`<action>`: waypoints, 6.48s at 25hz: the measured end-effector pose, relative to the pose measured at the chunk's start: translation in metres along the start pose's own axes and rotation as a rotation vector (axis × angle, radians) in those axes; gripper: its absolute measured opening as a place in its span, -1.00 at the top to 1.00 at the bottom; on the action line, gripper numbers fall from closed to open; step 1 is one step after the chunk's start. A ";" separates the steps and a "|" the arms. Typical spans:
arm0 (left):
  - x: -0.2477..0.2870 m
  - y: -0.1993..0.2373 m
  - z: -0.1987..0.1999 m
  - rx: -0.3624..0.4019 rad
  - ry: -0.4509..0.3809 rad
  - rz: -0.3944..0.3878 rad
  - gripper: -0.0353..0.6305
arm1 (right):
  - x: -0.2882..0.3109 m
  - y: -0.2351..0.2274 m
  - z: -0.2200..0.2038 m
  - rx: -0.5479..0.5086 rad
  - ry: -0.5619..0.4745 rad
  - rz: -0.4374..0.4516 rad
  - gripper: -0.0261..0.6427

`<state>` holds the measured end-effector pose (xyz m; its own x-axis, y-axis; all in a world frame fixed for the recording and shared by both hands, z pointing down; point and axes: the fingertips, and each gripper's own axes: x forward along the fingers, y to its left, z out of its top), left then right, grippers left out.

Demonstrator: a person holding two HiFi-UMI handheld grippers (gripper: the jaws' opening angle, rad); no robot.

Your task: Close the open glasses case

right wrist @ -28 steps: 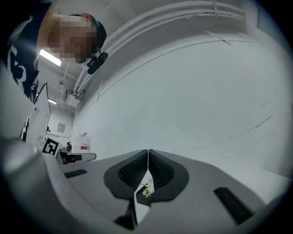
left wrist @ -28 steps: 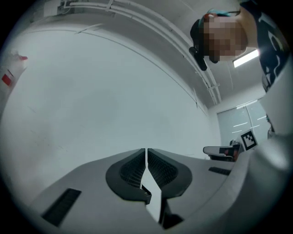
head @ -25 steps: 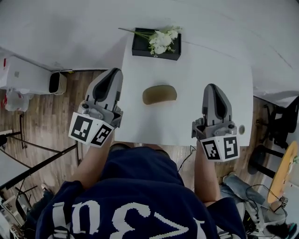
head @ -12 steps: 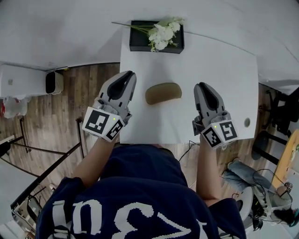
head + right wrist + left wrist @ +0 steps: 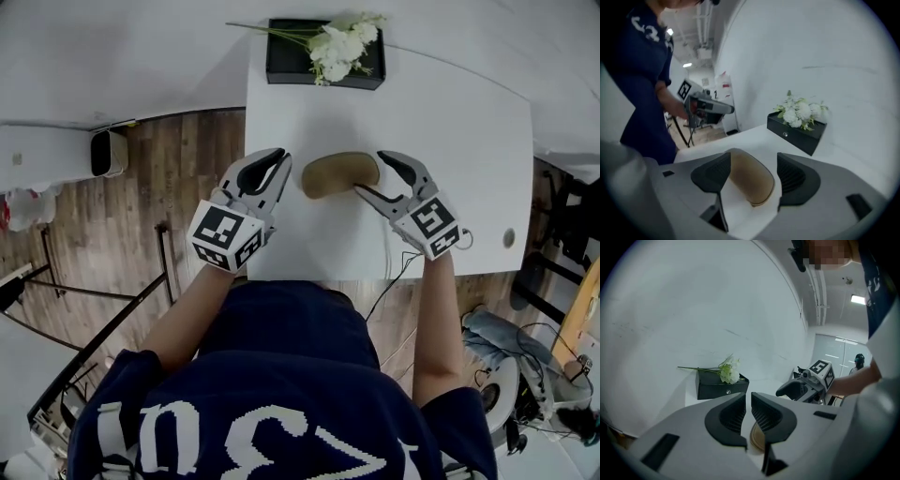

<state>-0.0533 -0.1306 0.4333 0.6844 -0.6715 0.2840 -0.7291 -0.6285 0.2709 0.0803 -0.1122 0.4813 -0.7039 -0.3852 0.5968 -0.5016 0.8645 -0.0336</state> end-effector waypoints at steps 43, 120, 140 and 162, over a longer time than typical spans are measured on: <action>0.011 -0.048 0.028 -0.697 -0.117 -0.382 0.01 | 0.017 0.033 0.057 0.126 -0.098 0.018 -0.15; -0.070 -0.068 0.198 -0.743 -0.599 -0.552 0.05 | -0.117 0.094 0.194 0.117 -0.671 -0.083 0.85; -0.028 -0.107 0.154 -0.844 -0.262 -0.693 -0.01 | -0.098 0.146 0.183 -0.137 -0.493 0.094 0.86; -0.038 -0.094 0.144 -0.921 -0.179 -0.737 0.05 | -0.114 0.131 0.169 -0.064 -0.486 0.104 0.86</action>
<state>-0.0114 -0.1027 0.2649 0.8737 -0.3580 -0.3293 0.1660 -0.4167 0.8937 0.0096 -0.0094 0.2739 -0.9092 -0.3882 0.1503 -0.3947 0.9187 -0.0145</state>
